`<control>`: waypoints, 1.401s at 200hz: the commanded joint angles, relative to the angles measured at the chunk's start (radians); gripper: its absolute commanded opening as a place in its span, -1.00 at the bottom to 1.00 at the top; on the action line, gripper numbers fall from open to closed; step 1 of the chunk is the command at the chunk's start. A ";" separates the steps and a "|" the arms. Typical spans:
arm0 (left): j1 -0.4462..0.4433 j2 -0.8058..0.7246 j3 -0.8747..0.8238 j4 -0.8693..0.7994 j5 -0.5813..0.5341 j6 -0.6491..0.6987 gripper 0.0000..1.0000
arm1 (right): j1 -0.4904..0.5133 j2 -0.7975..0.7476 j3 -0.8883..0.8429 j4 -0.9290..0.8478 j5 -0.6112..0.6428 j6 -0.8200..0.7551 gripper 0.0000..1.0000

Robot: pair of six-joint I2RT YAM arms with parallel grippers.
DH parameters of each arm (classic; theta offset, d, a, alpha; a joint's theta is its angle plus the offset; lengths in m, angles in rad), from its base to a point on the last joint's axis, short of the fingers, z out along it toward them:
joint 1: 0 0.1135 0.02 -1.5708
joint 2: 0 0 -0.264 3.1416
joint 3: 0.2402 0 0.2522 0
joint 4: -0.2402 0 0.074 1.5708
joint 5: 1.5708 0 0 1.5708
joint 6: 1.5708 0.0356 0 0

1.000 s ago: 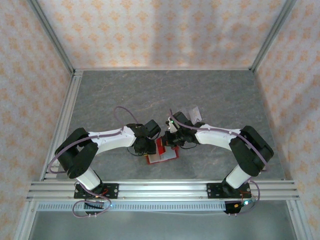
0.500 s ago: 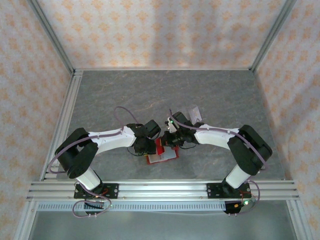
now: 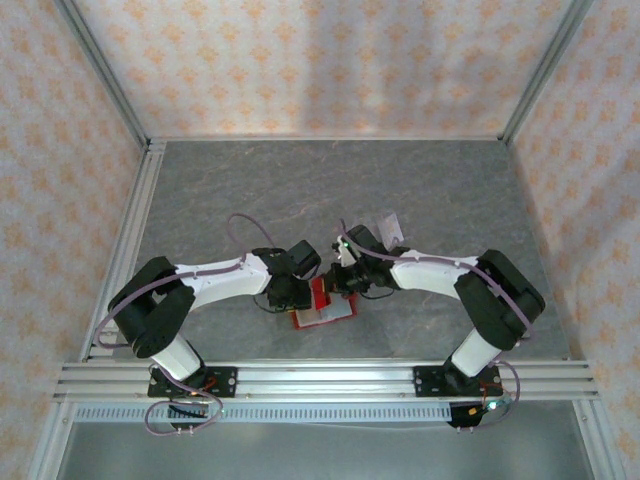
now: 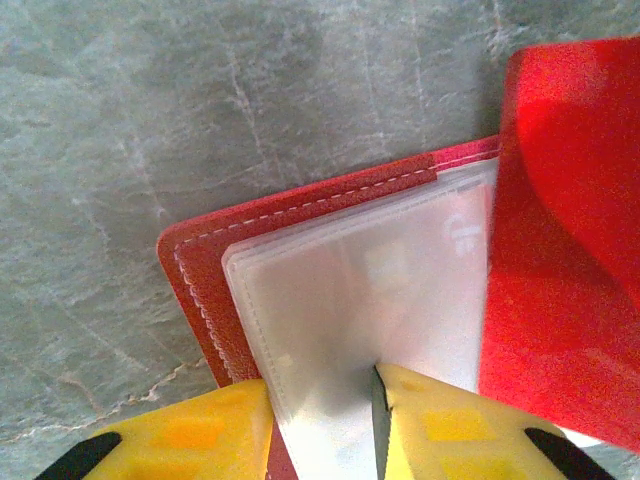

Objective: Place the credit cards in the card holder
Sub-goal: Insert the credit card into the card slot.

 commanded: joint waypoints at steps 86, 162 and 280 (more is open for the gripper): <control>-0.007 -0.012 -0.042 -0.053 -0.042 -0.016 -0.36 | -0.011 0.048 0.049 -0.026 0.008 -0.030 -1.00; -0.007 -0.002 -0.036 -0.049 -0.042 -0.014 -0.36 | -0.011 0.059 0.030 0.028 -0.018 0.003 -1.00; -0.006 0.009 -0.030 -0.050 -0.040 -0.013 -0.36 | -0.011 0.008 -0.112 0.072 -0.060 0.019 -1.00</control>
